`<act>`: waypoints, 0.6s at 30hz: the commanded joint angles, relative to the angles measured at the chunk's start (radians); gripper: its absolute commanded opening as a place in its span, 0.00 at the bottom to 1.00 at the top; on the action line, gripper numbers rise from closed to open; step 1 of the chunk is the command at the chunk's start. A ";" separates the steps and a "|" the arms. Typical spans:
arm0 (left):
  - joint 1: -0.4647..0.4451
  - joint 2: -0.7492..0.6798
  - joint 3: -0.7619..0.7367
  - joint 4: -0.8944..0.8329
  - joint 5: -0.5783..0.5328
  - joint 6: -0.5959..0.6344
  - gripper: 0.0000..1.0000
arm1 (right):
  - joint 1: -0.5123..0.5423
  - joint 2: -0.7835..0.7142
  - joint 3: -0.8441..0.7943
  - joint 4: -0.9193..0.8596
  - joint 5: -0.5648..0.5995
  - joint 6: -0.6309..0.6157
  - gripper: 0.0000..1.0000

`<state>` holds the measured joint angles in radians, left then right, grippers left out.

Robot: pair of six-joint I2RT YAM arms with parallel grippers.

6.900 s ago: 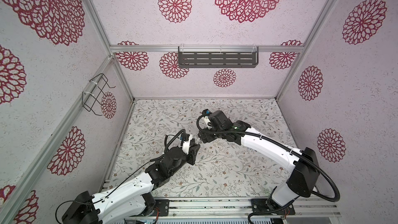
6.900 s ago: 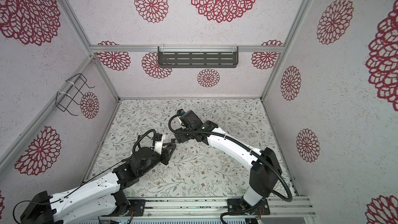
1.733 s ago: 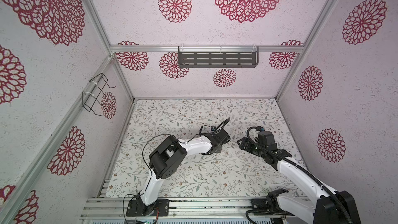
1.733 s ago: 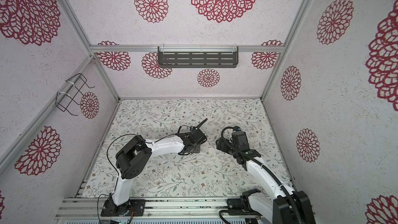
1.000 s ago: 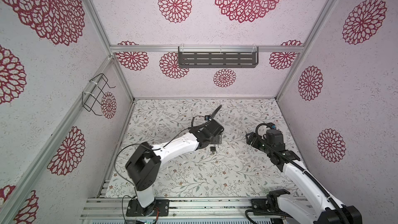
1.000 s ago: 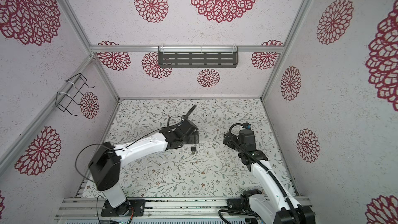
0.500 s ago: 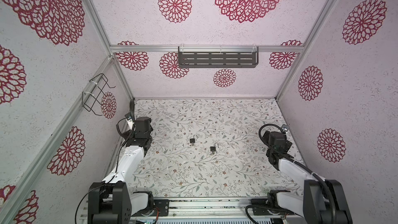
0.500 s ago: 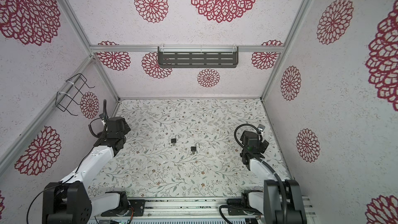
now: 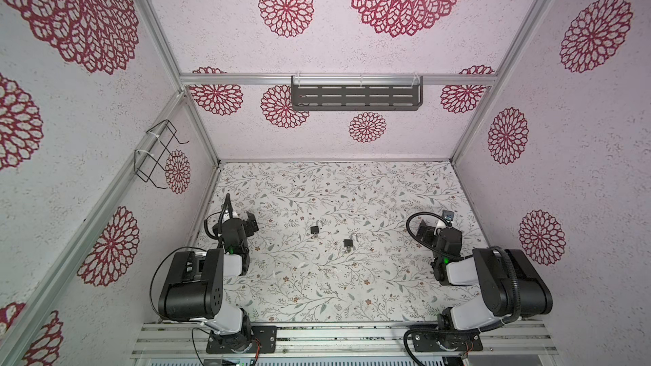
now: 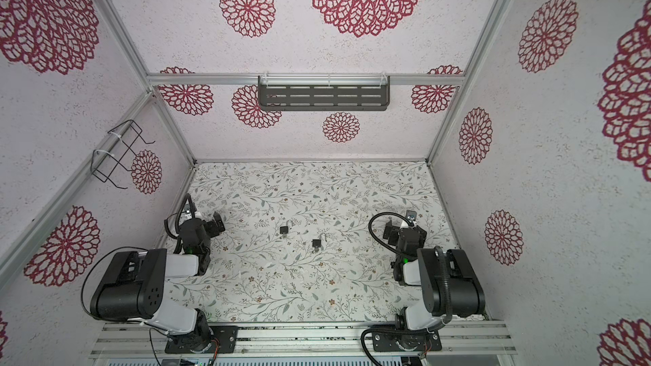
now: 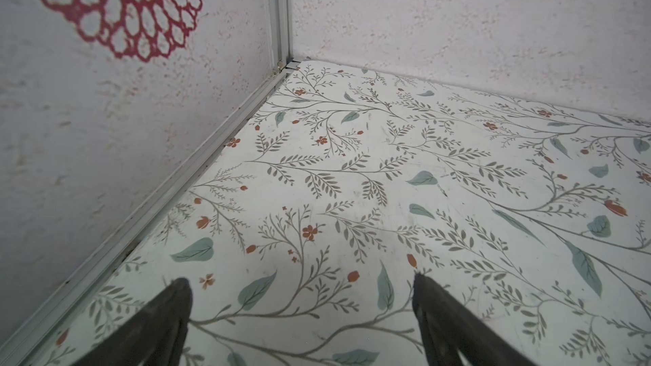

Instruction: Unlock with the key

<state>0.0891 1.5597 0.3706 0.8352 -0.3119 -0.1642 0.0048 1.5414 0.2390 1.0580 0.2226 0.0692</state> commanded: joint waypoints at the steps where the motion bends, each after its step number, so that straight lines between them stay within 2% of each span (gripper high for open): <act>1: 0.022 -0.001 0.046 0.069 0.041 0.018 1.00 | 0.010 -0.007 0.029 0.114 -0.035 -0.047 0.99; 18: 0.021 0.000 0.042 0.078 0.032 0.021 1.00 | 0.014 -0.008 0.021 0.127 -0.038 -0.052 0.99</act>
